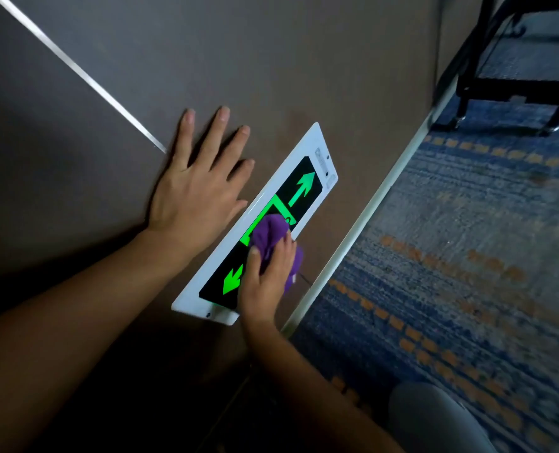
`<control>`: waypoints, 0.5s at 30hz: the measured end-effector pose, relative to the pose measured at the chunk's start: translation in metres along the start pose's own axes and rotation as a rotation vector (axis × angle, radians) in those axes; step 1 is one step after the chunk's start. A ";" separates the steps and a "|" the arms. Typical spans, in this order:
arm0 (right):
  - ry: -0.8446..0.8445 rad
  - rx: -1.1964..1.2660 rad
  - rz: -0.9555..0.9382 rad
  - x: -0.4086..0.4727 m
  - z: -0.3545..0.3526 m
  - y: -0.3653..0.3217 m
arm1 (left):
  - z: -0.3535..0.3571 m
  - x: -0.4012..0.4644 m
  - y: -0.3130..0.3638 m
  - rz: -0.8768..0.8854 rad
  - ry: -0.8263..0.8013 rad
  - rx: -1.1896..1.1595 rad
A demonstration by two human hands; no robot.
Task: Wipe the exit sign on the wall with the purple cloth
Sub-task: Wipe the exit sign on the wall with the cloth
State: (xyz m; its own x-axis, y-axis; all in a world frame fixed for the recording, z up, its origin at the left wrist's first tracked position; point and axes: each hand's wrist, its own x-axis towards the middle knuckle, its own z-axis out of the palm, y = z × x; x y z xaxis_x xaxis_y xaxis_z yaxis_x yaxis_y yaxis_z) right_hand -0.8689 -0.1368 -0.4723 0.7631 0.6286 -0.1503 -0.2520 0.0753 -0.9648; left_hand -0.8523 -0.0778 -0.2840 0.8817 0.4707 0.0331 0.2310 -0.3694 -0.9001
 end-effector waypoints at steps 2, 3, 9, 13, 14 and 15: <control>-0.045 -0.029 -0.019 -0.008 -0.001 0.009 | -0.002 0.001 -0.002 0.024 0.003 0.009; -0.057 -0.045 -0.023 -0.002 -0.002 0.011 | -0.002 0.003 -0.005 0.046 0.013 0.005; -0.016 -0.125 -0.081 0.091 -0.019 -0.001 | -0.009 0.026 -0.020 0.110 0.007 0.040; 0.067 -0.088 -0.120 0.149 -0.024 -0.014 | -0.014 0.039 -0.002 0.096 -0.035 0.030; 0.101 -0.040 -0.107 0.160 -0.026 -0.016 | -0.012 0.042 0.001 0.094 -0.033 0.017; 0.140 0.017 -0.087 0.171 -0.027 -0.020 | -0.009 0.045 0.002 0.089 -0.030 0.010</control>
State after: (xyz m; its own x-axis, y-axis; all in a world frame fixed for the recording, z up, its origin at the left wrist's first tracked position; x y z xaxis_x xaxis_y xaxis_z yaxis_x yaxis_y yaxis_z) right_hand -0.7171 -0.0520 -0.4849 0.8578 0.5048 -0.0966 -0.1910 0.1386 -0.9718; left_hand -0.8087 -0.0645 -0.2805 0.8856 0.4604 -0.0606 0.1479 -0.4034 -0.9030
